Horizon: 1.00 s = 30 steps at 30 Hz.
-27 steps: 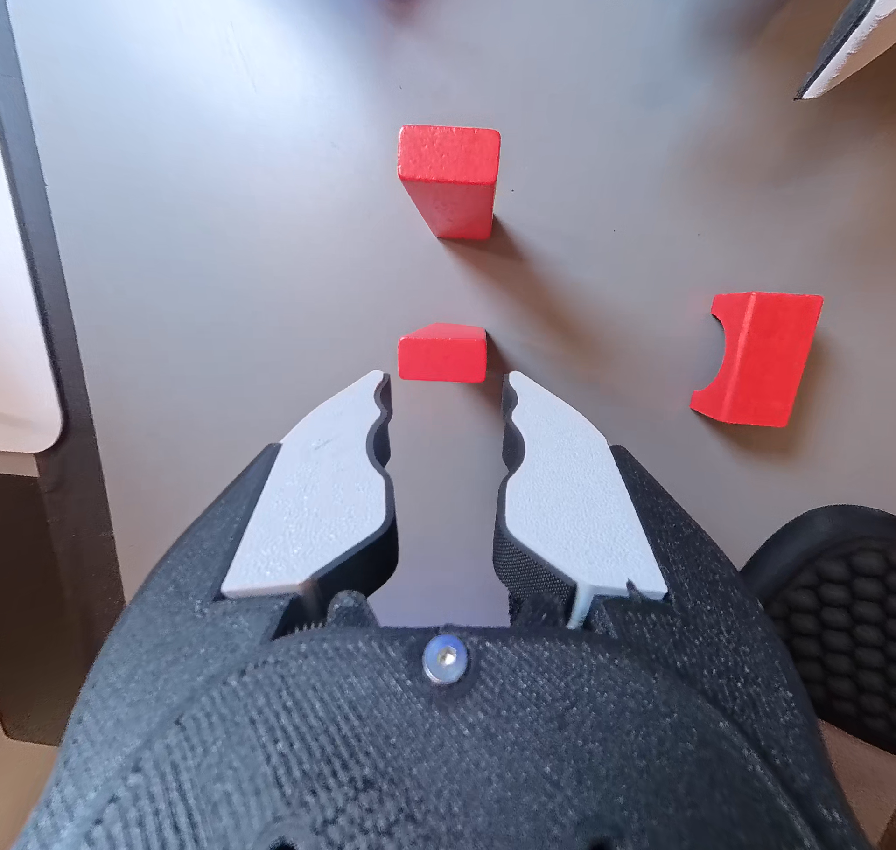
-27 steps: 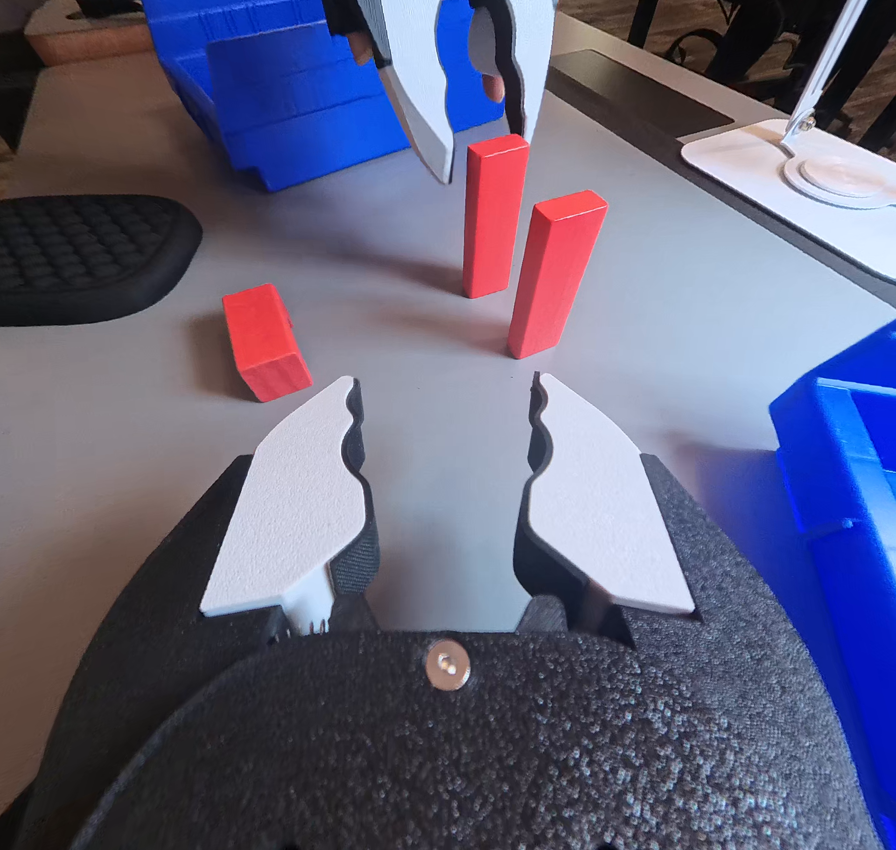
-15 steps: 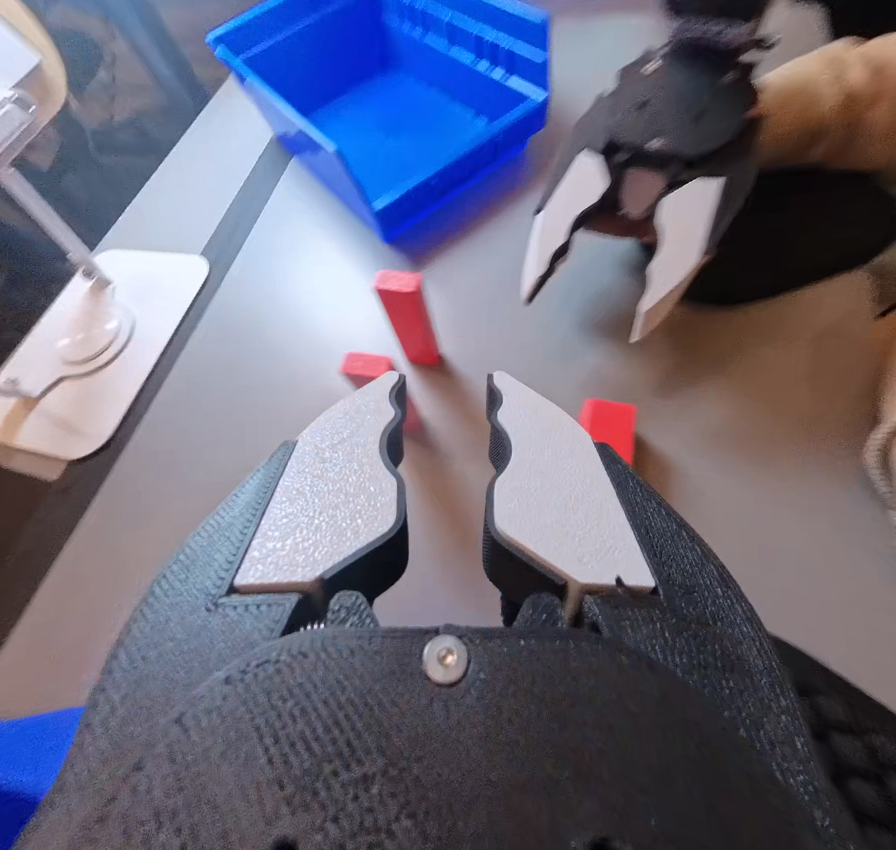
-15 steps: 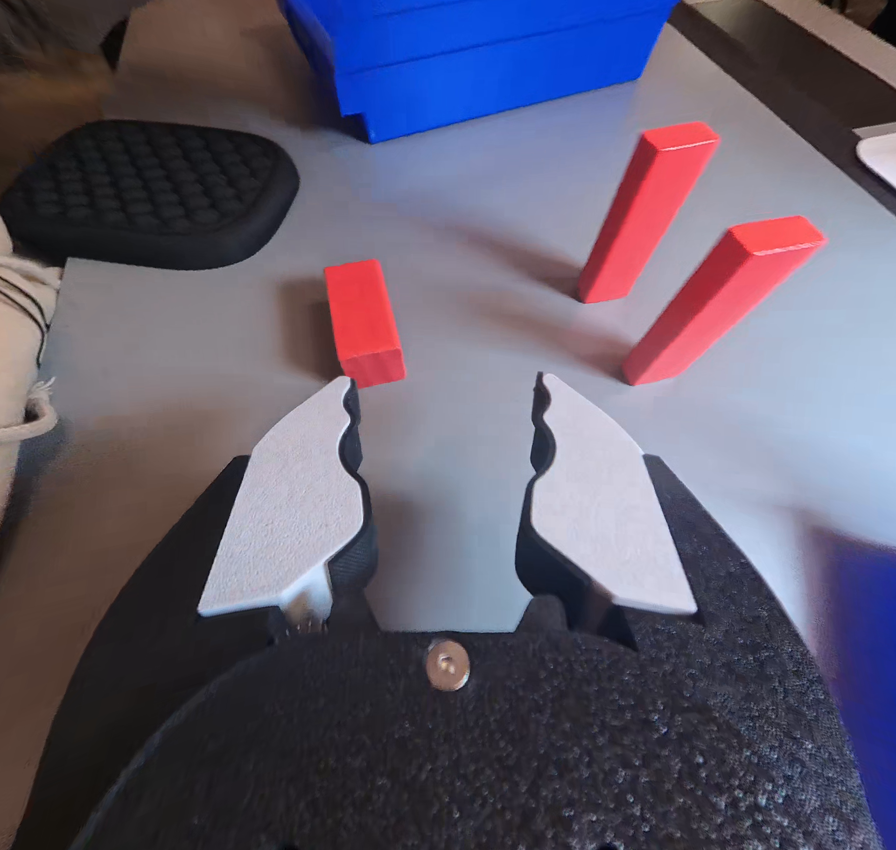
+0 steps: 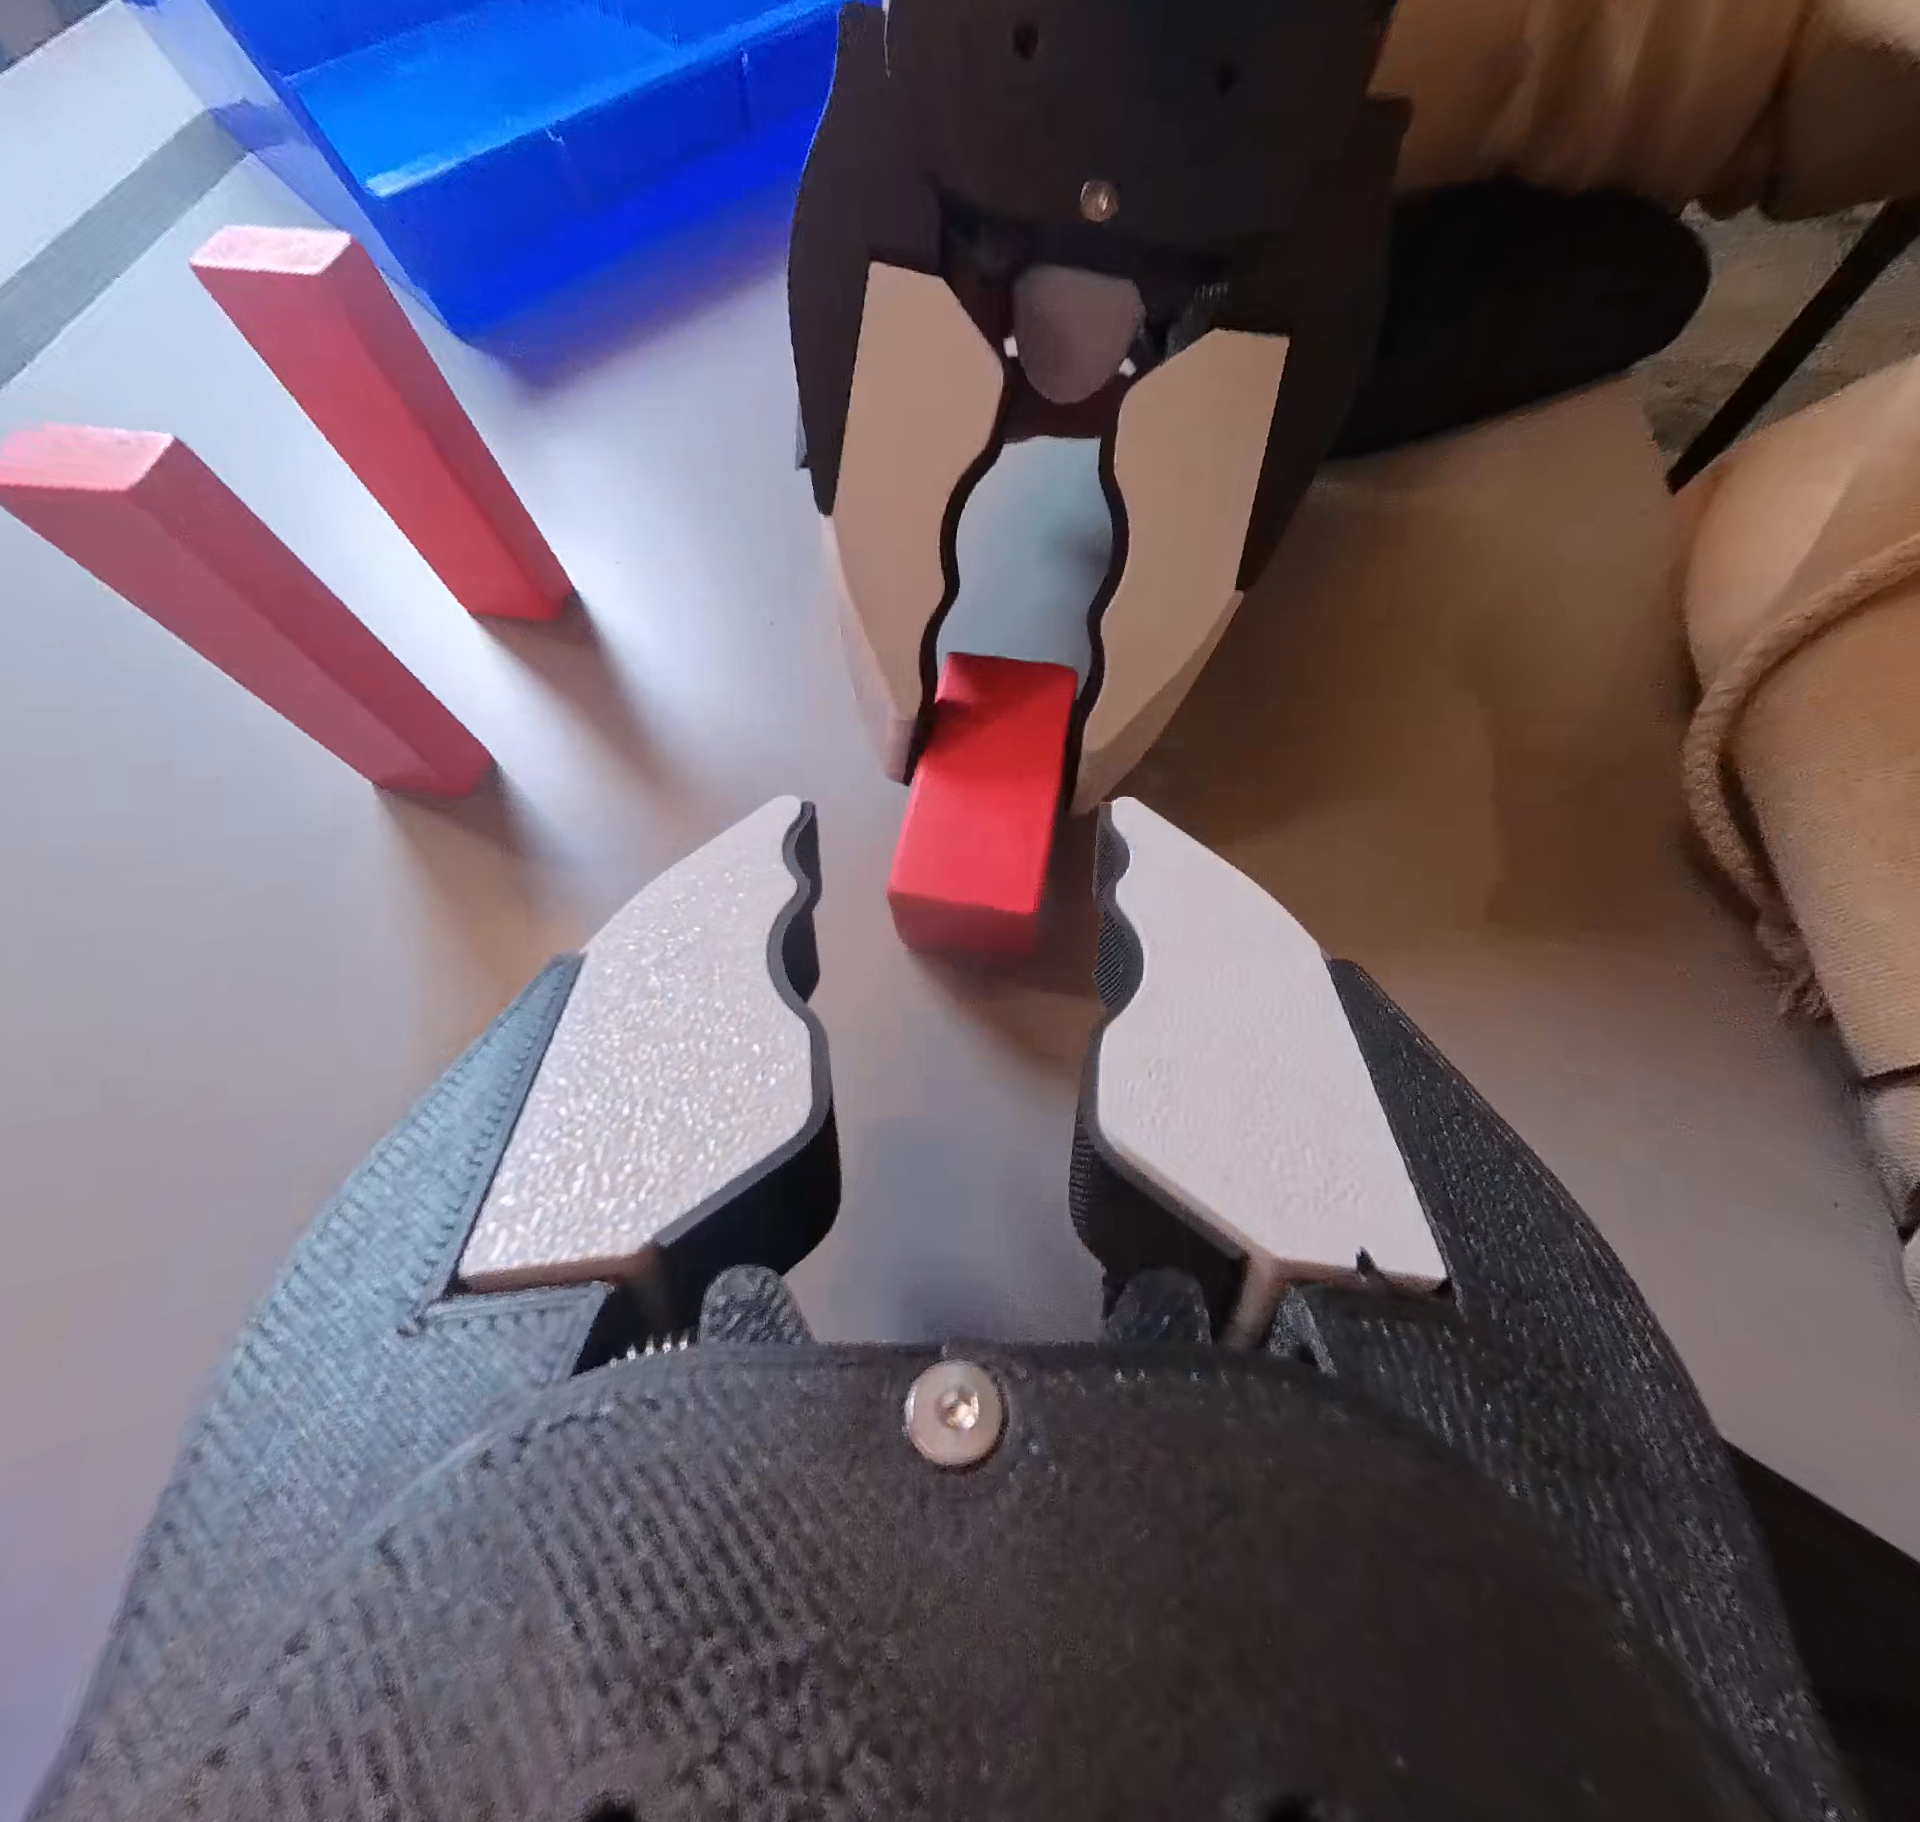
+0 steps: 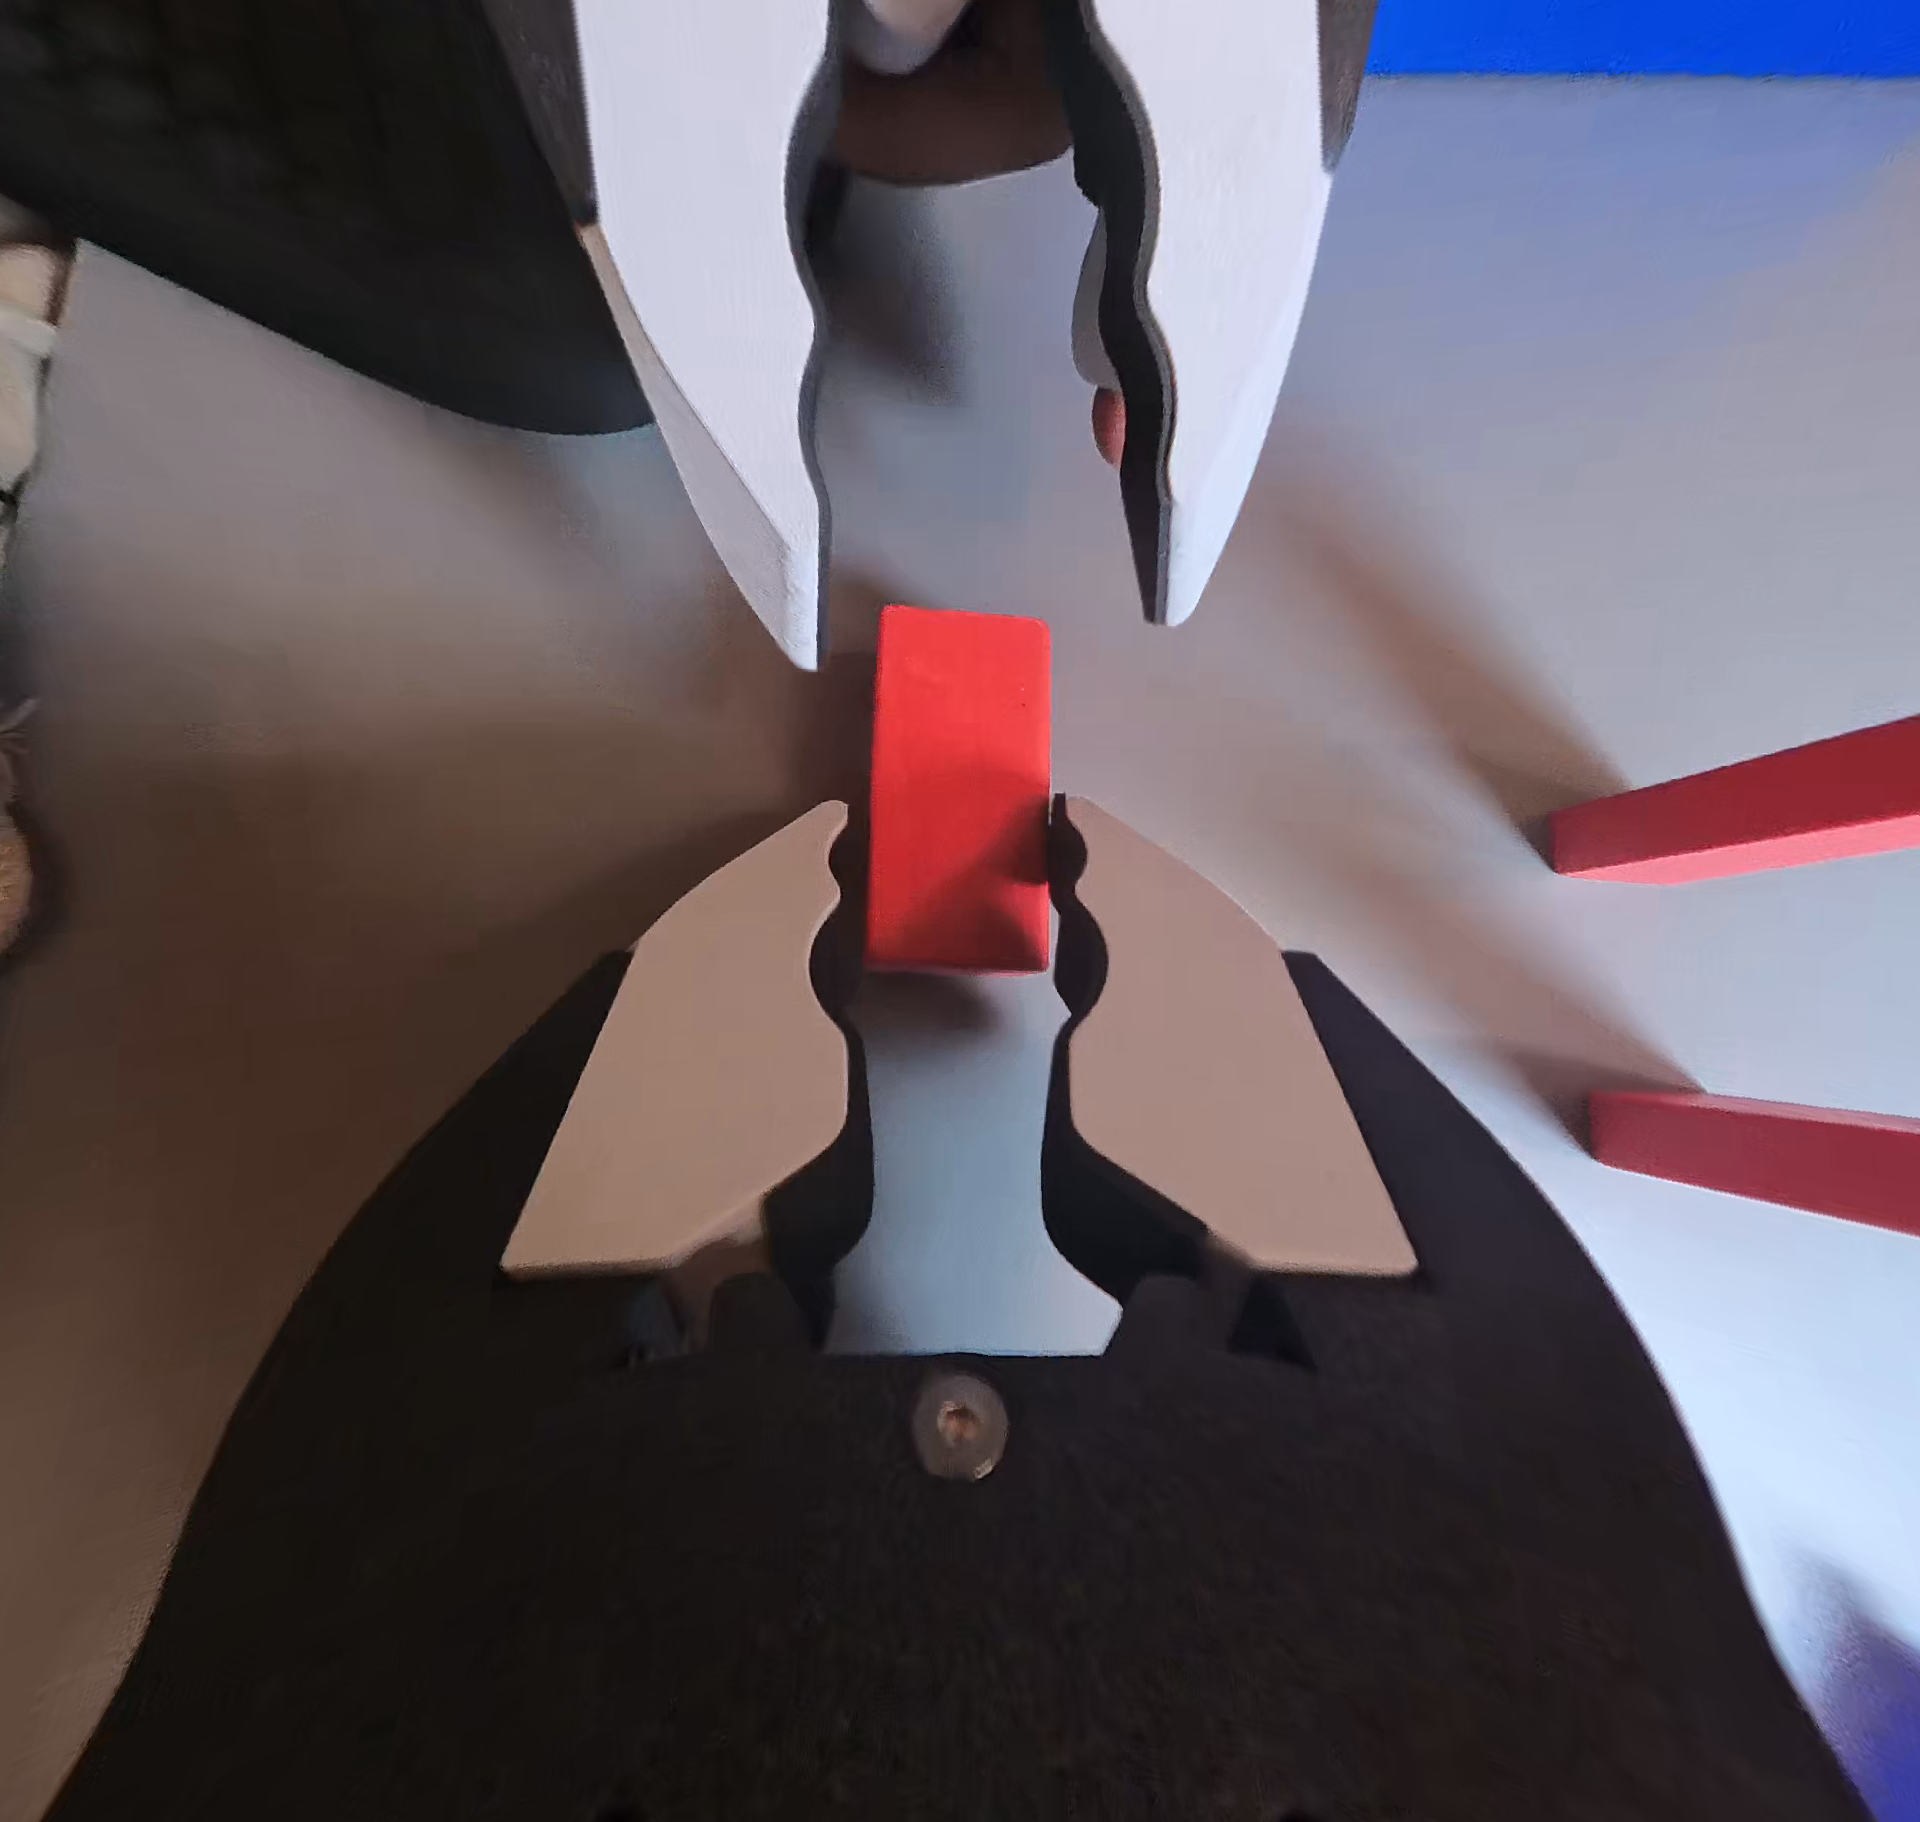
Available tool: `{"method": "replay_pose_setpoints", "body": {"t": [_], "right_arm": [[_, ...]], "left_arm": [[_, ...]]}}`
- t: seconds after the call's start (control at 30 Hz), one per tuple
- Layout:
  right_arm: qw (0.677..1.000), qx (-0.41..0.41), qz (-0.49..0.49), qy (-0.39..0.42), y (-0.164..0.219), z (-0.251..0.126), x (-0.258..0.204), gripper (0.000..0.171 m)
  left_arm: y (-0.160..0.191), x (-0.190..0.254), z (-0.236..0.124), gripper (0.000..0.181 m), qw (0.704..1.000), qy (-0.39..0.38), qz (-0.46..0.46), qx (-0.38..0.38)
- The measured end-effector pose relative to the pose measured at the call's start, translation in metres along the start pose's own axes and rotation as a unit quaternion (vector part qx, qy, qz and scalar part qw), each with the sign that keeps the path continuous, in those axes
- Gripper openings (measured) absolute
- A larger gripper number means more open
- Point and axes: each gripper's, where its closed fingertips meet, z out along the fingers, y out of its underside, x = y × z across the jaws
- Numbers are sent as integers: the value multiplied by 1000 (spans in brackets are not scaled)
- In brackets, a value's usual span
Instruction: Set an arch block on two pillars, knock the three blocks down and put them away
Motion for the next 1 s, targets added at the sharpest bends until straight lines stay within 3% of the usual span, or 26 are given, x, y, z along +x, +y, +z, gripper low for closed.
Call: {"method": "replay_pose_setpoints", "body": {"t": [0.37, 0.53, 0.7, 1.0], "right_arm": [[998, 49, 24, 19, -3, -27, 14, 34], [994, 84, 14, 67, -19, -70, 60, 34], [992, 106, -15, 62, -47, -106, 109, 33], [995, 95, -18, 26, -53, -95, 153, 34]], "left_arm": [[11, 1, 5, 51, 1000, 13, -7, -10], [18, 0, 11, 47, 1000, 10, -6, -25], [24, 3, 16, 41, 999, 12, 13, -45], [13, -2, 11, 39, 1000, -13, 22, -2]]}}
